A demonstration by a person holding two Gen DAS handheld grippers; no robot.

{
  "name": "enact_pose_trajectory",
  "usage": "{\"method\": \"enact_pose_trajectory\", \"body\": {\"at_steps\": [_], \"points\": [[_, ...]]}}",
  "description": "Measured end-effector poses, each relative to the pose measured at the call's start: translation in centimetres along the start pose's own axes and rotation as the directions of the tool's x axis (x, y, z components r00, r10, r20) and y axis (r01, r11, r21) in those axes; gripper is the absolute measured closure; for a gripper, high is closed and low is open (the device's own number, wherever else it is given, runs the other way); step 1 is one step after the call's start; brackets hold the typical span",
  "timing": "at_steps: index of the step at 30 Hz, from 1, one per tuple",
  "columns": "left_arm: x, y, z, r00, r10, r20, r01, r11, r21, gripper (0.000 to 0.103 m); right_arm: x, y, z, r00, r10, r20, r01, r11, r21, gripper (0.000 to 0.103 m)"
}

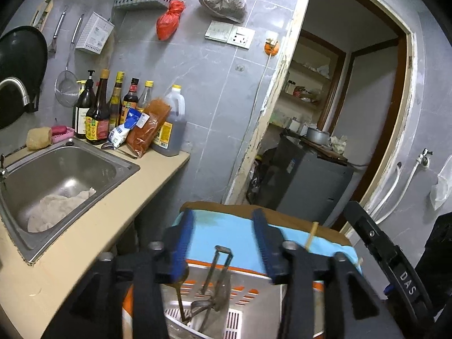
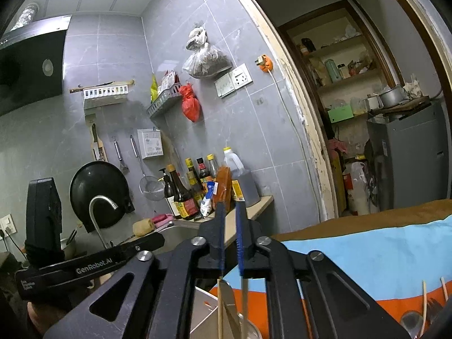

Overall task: Organize utensils
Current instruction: 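Carry the wire clip with the left tool while the right tool carries the chopstick to the caddy, then open the left tool over the caddy while the right tool releases the chopstick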

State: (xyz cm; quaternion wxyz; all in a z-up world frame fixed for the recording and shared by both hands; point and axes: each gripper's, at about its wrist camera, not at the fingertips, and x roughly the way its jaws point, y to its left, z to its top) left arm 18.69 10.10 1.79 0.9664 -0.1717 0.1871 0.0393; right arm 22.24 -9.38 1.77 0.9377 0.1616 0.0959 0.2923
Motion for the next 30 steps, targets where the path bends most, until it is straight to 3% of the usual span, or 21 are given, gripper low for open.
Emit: {"method": "enact_pose_trajectory", "body": {"at_steps": [2, 5, 10, 13, 15, 17, 22, 30], "points": [[-0.2, -0.3, 0.1, 1.000, -0.007, 0.006, 0.007, 1.000, -0.002, 0.049, -0.2, -0.3, 0.1, 1.000, -0.011, 0.003, 0.011, 1.000, 0.016, 0.071], [-0.3, -1.0, 0.2, 1.000, 0.000, 0.006, 0.000, 1.000, 0.016, 0.039, -0.8, -0.9, 0.4, 0.999, -0.036, 0.003, 0.036, 0.999, 0.018, 0.070], [-0.9, -2.5, 0.3, 0.999, 0.009, 0.040, -0.010, 0.999, 0.031, 0.012, -2.4, -2.5, 1.1, 0.995, -0.100, 0.000, 0.100, 0.995, 0.030, 0.050], [-1.2, -3.6, 0.2, 0.998, 0.008, 0.056, -0.011, 0.999, 0.048, 0.005, -3.5, -3.5, 1.6, 0.989, -0.151, -0.002, 0.151, 0.988, 0.030, 0.041], [-1.4, -4.4, 0.0, 0.998, 0.013, 0.065, -0.016, 0.998, 0.058, 0.002, -4.3, -4.2, 1.8, 0.979, -0.204, -0.015, 0.204, 0.979, 0.018, 0.020], [-1.4, -5.3, -0.2, 0.998, 0.000, 0.066, -0.004, 0.998, 0.064, 0.000, -5.2, -5.0, 1.9, 0.971, -0.236, -0.020, 0.237, 0.972, 0.013, 0.013], [-1.5, -7.8, -1.2, 0.998, -0.015, 0.065, 0.010, 0.996, 0.084, 0.000, -7.8, -7.0, 2.4, 0.952, -0.304, -0.033, 0.304, 0.953, 0.007, 0.003], [-2.3, -12.5, -3.2, 0.995, -0.064, 0.081, 0.051, 0.988, 0.148, 0.000, -12.7, -9.8, 3.9, 0.920, -0.392, -0.013, 0.392, 0.920, -0.010, 0.001]]}}
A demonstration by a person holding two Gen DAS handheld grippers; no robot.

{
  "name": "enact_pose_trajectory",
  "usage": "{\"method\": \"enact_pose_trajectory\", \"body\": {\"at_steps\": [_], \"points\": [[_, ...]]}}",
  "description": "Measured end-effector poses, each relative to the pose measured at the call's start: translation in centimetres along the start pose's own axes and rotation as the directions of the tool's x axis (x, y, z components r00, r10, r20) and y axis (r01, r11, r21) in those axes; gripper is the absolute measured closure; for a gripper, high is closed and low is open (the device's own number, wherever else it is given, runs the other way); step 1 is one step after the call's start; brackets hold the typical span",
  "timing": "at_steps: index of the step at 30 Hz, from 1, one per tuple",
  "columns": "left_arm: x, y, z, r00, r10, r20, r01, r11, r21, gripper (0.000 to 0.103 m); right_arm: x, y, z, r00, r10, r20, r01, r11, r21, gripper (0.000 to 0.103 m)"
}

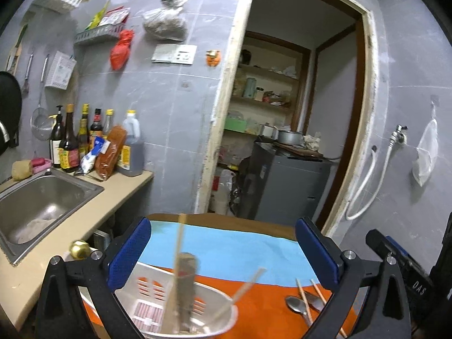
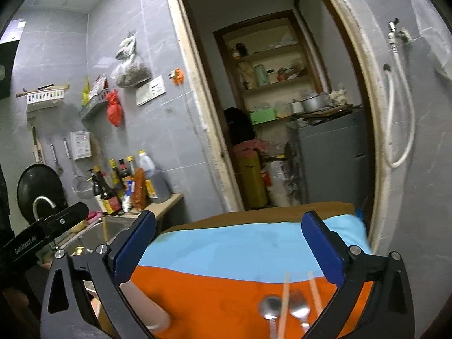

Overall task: Organize utensils
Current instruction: 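Open the left tool over the caddy while the right tool releases the chopstick, then lower the left tool to the metal spoon while the right tool approaches a chopstick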

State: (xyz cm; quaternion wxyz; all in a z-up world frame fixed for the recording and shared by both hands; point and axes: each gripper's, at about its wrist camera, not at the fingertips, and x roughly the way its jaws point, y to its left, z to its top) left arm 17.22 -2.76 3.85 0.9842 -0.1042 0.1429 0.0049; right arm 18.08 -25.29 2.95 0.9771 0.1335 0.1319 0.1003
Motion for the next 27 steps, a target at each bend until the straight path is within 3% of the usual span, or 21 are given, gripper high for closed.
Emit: {"method": "enact_pose_trajectory", "body": {"at_steps": [7, 13, 20, 27], "points": [[0.1, -4.4, -1.5, 0.999, -0.042, -0.022, 0.042, 0.999, 0.034, 0.000, -2.6, -4.4, 1.3, 0.998, -0.063, 0.013, 0.063, 0.998, -0.012, 0.001], [0.8, -7.6, -3.2, 0.996, -0.070, -0.055, 0.072, 0.996, 0.047, 0.000, -2.8, -8.7, 1.6, 0.996, -0.082, -0.027, 0.082, 0.996, -0.027, 0.001], [2.1, -10.5, -5.4, 0.989, -0.097, -0.114, 0.105, 0.992, 0.063, 0.000, -1.8, -13.3, 0.4, 0.990, -0.107, -0.096, 0.104, 0.994, -0.031, 0.001], [4.7, -11.0, -8.0, 0.970, -0.082, -0.230, 0.093, 0.995, 0.034, 0.000, 0.6, -16.2, -2.0, 0.975, -0.093, -0.203, 0.090, 0.996, -0.026, 0.001]]}}
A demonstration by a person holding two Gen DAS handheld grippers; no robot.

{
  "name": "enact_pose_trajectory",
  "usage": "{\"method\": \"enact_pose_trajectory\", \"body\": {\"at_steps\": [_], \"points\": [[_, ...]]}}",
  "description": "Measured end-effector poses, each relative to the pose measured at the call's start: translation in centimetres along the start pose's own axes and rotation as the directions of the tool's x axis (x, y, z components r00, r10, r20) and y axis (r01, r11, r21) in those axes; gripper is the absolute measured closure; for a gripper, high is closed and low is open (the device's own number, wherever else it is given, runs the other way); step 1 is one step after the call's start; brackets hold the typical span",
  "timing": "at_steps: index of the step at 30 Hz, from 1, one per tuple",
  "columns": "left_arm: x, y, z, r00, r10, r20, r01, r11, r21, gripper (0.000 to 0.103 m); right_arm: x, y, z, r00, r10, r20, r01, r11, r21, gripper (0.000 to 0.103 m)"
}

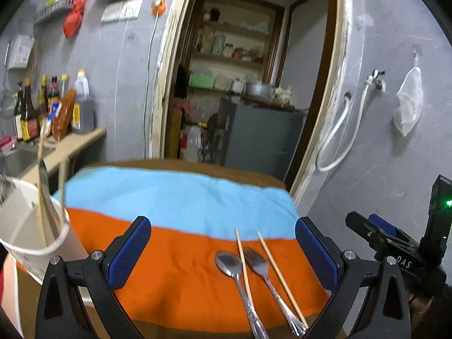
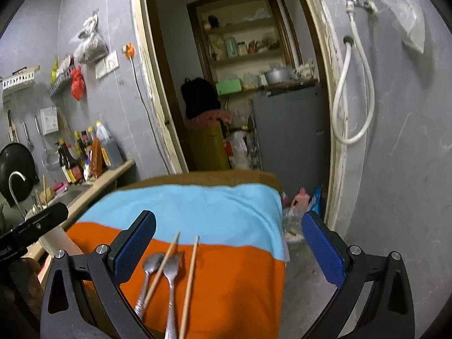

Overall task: Organize utensils
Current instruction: 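Lower the left tool to the metal spoon while the right tool approaches a chopstick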

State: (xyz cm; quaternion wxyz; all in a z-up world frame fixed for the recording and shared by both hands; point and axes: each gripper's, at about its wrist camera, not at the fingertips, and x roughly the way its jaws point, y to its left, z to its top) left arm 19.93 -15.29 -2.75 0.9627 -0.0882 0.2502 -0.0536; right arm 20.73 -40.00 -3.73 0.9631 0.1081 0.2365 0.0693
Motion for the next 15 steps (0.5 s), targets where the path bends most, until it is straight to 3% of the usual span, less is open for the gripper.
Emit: {"method": "enact_pose_trajectory", "body": {"at_steps": [5, 10, 15], "points": [[2.6, 0.7, -1.3, 0.994, -0.005, -0.113, 0.001, 1.000, -0.032, 0.000, 2.8, -0.1, -1.4, 0.998, 0.022, -0.060, -0.022, 1.000, -0.004, 0.001], [6.1, 1.7, -3.0, 0.951, -0.043, -0.305, 0.021, 0.997, -0.075, 0.015, 5.6, 0.5, -2.9, 0.991, 0.046, -0.129, -0.047, 0.999, -0.010, 0.002], [7.7, 2.0, -4.4, 0.916, -0.088, -0.391, 0.052, 0.993, -0.102, 0.027, 7.5, 1.2, -4.0, 0.983, 0.061, -0.171, -0.062, 0.998, -0.002, 0.002]]}}
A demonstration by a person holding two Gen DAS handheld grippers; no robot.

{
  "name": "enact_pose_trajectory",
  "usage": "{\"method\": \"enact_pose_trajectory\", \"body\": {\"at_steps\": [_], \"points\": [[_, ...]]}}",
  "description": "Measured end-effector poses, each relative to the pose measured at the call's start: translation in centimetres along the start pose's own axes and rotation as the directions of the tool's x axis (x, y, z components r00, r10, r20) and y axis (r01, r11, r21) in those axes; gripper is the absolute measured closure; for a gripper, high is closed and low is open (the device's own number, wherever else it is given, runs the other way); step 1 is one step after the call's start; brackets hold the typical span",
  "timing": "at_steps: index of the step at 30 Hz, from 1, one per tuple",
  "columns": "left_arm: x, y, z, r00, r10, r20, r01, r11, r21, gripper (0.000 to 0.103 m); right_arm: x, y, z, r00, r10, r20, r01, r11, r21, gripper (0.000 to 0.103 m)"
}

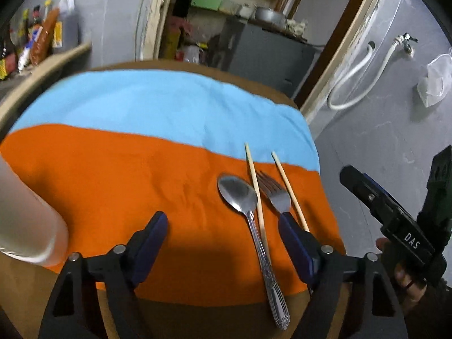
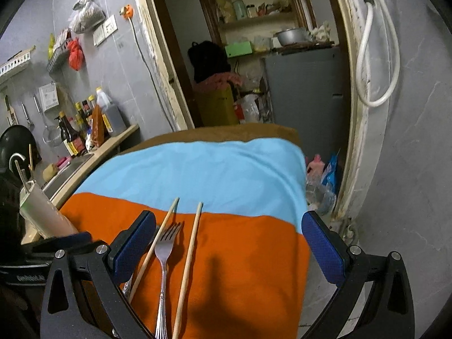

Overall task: Organize utensils
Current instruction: 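Lower the left tool to the metal spoon while the right tool approaches a chopstick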

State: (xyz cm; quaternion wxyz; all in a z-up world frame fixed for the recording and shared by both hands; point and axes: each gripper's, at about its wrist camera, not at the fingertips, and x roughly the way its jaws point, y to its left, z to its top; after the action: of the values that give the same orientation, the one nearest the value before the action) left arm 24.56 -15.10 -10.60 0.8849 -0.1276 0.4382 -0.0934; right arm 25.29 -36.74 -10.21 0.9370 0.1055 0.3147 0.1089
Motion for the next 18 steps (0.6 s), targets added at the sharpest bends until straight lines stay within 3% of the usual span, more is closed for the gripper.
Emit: {"method": "enact_pose_trajectory", "body": {"at_steps": [3, 5, 6, 8, 16, 18], "points": [[0.7, -0.1, -0.1, 0.999, -0.026, -0.030, 0.026, 1.000, 0.001, 0.033, 1.0, 0.4, -0.3, 1.000, 0.013, -0.026, -0.013, 1.000, -0.009, 0.003], [1.4, -0.2, -0.1, 0.997, -0.038, -0.063, 0.038, 0.999, 0.001, 0.045, 1.7, 0.6, -0.4, 0.999, 0.017, -0.046, -0.018, 1.000, -0.017, 0.006], [1.8, -0.2, -0.2, 0.996, -0.036, -0.076, 0.036, 0.999, 0.003, 0.051, 2.1, 0.8, -0.6, 0.998, 0.018, -0.058, -0.019, 1.000, -0.016, 0.013], [2.2, -0.3, -0.2, 0.996, -0.024, -0.082, 0.026, 1.000, 0.015, 0.054, 2.7, 0.7, -0.7, 0.997, 0.023, -0.076, -0.024, 1.000, -0.006, 0.025], [3.2, -0.2, 0.4, 0.989, -0.072, -0.126, 0.075, 0.997, 0.014, 0.074, 4.5, -0.1, -1.6, 0.987, 0.079, -0.140, -0.073, 0.996, 0.046, 0.042], [3.6, -0.5, 0.6, 0.986, -0.082, -0.147, 0.087, 0.996, 0.024, 0.078, 4.8, -0.1, -1.7, 0.984, 0.092, -0.152, -0.086, 0.995, 0.044, 0.052]]}}
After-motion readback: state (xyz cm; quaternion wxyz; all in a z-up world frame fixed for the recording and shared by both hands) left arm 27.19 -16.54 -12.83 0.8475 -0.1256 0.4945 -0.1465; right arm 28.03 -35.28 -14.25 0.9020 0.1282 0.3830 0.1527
